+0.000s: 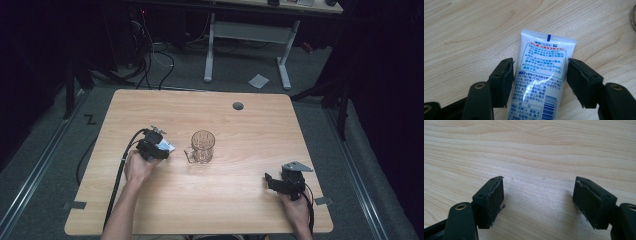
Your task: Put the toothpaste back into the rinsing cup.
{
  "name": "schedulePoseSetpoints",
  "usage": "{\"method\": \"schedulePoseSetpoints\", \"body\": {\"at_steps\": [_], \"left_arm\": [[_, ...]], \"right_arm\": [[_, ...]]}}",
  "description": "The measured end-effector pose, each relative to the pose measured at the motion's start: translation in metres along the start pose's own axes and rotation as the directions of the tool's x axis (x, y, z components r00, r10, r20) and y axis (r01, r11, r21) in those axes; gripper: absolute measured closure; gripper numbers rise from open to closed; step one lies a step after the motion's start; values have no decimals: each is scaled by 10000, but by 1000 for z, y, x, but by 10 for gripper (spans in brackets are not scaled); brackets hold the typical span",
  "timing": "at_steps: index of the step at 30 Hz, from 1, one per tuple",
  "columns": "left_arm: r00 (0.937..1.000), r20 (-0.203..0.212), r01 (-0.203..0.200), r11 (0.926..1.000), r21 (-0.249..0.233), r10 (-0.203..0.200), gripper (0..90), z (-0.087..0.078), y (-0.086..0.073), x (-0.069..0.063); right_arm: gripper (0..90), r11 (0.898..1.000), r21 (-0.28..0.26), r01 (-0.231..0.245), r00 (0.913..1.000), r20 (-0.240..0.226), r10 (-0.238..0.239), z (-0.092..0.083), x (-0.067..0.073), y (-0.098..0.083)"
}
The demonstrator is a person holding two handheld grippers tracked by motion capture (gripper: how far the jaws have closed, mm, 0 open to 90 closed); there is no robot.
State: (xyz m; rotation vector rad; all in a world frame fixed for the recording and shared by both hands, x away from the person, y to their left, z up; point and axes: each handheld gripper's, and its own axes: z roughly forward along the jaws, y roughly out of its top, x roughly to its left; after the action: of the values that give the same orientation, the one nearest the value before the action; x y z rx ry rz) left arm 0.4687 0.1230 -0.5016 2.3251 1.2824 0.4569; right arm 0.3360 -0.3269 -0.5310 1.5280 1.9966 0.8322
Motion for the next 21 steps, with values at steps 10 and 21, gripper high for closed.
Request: {"method": "schedulePoseSetpoints", "body": {"at_steps": [10, 21], "left_arm": [[10000, -11, -95, 9998, 159, 96, 378, 3, 0, 0], [10000, -17, -83, 9991, 426, 84, 371, 6, -1, 1]], "right_arm": [[249, 10000, 8, -16, 10000, 9, 16, 0, 0, 0], [249, 10000, 6, -22, 10000, 11, 22, 0, 0, 0]]}}
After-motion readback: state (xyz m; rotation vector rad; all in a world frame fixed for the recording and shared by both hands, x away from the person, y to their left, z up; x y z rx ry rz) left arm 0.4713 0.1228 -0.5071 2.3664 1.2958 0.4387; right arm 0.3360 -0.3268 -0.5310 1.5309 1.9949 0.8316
